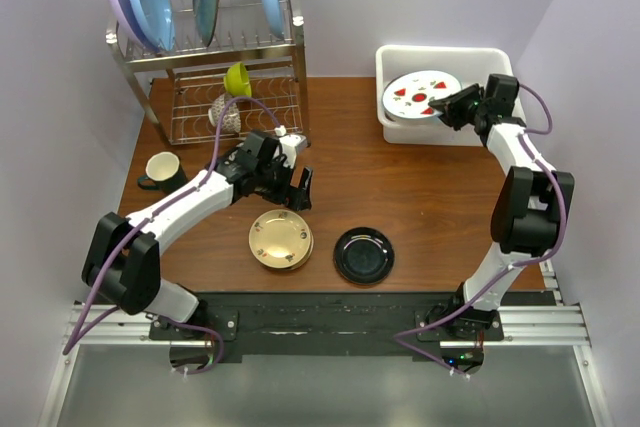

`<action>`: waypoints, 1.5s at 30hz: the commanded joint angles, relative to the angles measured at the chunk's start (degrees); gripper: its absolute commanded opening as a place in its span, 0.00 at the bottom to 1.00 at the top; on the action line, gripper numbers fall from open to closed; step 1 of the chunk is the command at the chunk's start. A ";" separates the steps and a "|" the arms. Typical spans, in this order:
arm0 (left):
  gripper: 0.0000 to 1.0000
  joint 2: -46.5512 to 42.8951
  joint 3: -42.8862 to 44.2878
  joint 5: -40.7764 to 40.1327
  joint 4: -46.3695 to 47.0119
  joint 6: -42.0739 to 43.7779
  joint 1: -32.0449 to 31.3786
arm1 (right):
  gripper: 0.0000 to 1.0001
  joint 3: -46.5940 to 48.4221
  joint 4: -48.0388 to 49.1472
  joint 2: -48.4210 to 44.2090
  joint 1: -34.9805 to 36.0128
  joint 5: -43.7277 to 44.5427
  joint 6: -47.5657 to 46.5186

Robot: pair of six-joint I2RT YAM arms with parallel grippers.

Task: Place the plates into the plastic bin on the countertop
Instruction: Place the plate in the plastic bin.

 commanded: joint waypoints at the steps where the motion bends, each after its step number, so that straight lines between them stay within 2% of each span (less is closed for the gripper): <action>1: 1.00 -2.38 -0.84 0.77 1.25 0.62 0.09 | 0.00 6.45 7.25 0.12 -0.37 -1.04 1.54; 11: 1.00 -2.64 -0.93 0.77 0.99 0.36 0.00 | 0.00 9.61 4.63 3.54 -0.45 3.71 0.93; 24: 1.00 -1.85 -1.10 0.95 0.55 0.80 0.00 | 0.00 20.06 -0.48 12.16 -0.54 4.24 0.92; 40: 1.00 -1.41 -0.75 0.34 -0.15 1.15 0.00 | 0.00 24.02 -2.32 17.34 -0.19 3.89 2.59; 42: 1.00 -1.76 -0.75 0.16 -0.24 1.15 0.00 | 0.10 24.73 -3.20 18.13 -0.10 3.89 2.77; 45: 1.00 -1.94 -0.67 -0.28 -0.33 1.06 0.00 | 0.15 25.34 -3.82 19.19 0.16 3.62 3.21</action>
